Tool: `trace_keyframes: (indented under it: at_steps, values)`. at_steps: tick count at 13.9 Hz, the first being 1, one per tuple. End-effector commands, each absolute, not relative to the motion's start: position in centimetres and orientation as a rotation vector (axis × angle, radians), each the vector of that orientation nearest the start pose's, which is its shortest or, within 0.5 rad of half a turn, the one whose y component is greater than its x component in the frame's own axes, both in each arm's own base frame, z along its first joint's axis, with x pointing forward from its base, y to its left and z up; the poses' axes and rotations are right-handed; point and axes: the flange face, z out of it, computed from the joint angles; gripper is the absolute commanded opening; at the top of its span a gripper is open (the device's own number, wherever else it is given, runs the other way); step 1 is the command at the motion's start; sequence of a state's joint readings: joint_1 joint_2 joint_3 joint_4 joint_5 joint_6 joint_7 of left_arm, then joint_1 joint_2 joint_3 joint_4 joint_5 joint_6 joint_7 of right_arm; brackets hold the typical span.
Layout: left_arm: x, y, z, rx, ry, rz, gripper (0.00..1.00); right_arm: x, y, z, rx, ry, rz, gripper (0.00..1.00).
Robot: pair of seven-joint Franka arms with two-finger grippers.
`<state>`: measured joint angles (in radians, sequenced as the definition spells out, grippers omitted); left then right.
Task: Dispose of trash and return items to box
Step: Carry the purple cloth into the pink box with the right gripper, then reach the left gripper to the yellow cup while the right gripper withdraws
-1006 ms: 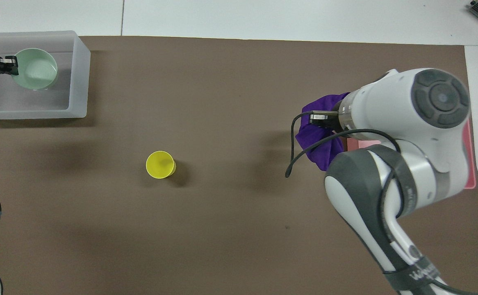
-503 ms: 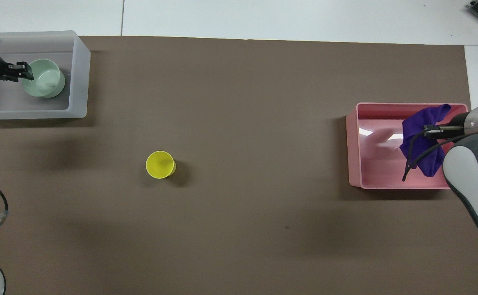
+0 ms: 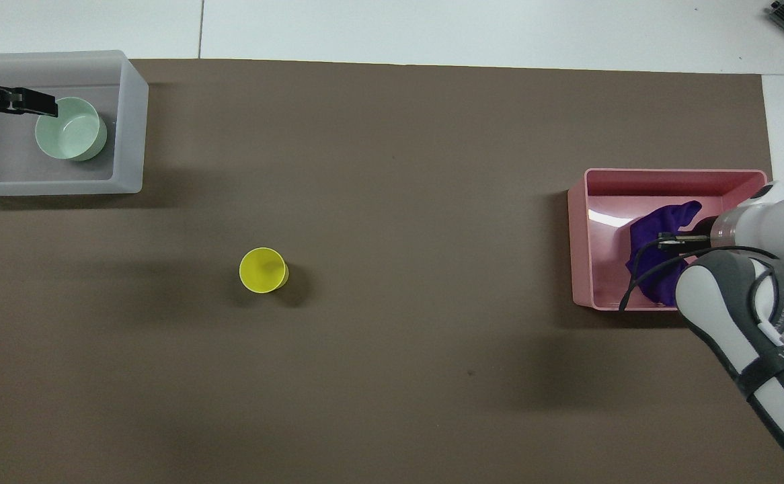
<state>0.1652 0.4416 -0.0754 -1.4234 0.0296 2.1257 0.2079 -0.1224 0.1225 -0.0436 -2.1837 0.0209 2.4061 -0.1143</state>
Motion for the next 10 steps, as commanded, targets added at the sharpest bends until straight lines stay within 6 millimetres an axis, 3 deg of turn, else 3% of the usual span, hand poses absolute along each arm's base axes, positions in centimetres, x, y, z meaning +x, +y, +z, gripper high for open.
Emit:
trace_keyframes:
  at_steps: [1, 2, 5, 8, 10]
  values:
    - [64.5, 3.3, 48.2, -3.075, 0.213, -0.321, 1.00, 55.6, -7.5, 33.8, -3.122, 0.138, -0.185, 0.99]
    - [63.3, 1.2, 48.3, -3.080, 0.220, -0.306, 1.00, 55.8, -7.1, 34.2, -3.121, 0.145, -0.199, 1.00]
    - [59.4, -4.4, 47.8, -3.095, 0.224, -0.273, 1.00, 57.1, -6.1, 38.2, -3.128, 0.100, -0.268, 1.00]
    - [56.3, -9.8, 44.3, -3.100, 0.303, -0.288, 1.00, 57.3, -2.2, 40.7, -3.113, 0.196, -0.247, 1.00]
    - [54.3, -12.9, 41.6, -3.109, 0.317, -0.266, 1.00, 57.5, -0.4, 43.6, -3.130, 0.226, -0.255, 1.00]
